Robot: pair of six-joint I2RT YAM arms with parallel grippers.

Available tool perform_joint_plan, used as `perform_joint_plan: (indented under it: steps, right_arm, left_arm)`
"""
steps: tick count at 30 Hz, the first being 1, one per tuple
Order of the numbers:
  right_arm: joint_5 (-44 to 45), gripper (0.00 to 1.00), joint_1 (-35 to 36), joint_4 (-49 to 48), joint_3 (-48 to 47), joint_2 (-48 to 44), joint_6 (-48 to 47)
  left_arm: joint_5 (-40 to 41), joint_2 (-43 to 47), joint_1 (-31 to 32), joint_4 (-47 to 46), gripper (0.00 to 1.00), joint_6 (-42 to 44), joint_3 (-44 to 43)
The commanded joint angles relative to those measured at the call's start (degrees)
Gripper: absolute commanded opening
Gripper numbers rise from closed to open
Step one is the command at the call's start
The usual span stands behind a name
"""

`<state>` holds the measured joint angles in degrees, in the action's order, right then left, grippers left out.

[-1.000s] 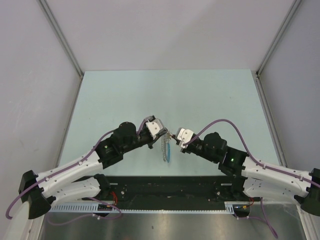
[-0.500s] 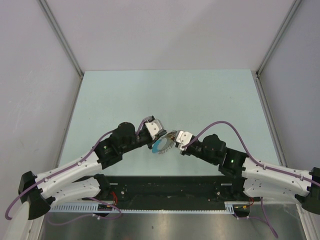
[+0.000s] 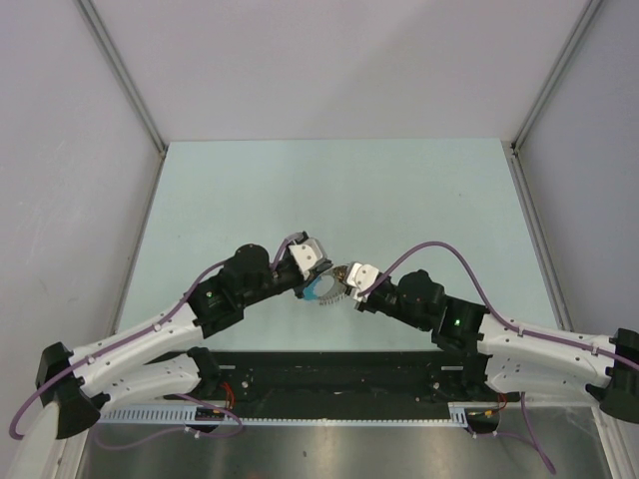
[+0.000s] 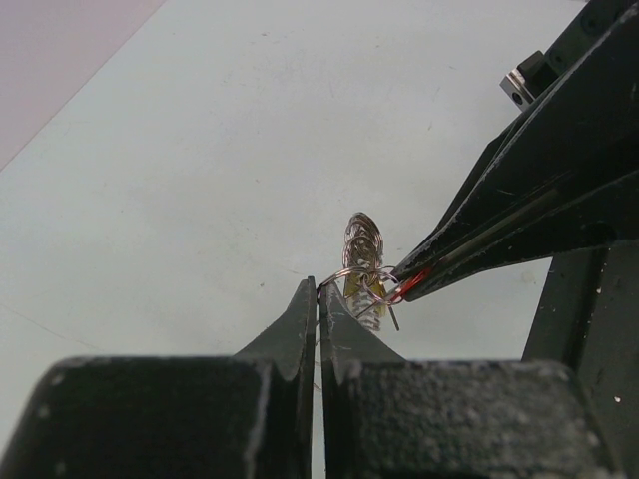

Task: Remove the keys from the keyring
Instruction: Remove the key from the keyring.

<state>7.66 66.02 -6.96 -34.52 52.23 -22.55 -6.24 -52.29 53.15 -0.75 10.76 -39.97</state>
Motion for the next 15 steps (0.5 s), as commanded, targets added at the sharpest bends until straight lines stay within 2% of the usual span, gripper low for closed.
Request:
perform_joint_plan:
  steps: [1, 15]
  right_arm:
    - [-1.33, 0.0, 0.95, -2.18, 0.33, 0.77, 1.36]
    - [-2.12, 0.0, 1.74, -5.43, 0.07, 1.39, 2.07]
  left_arm:
    - [2.64, 2.11, -0.32, -4.78, 0.01, -0.66, -1.26]
    - [5.18, 1.4, -0.32, -4.96, 0.0, -1.27, -1.61]
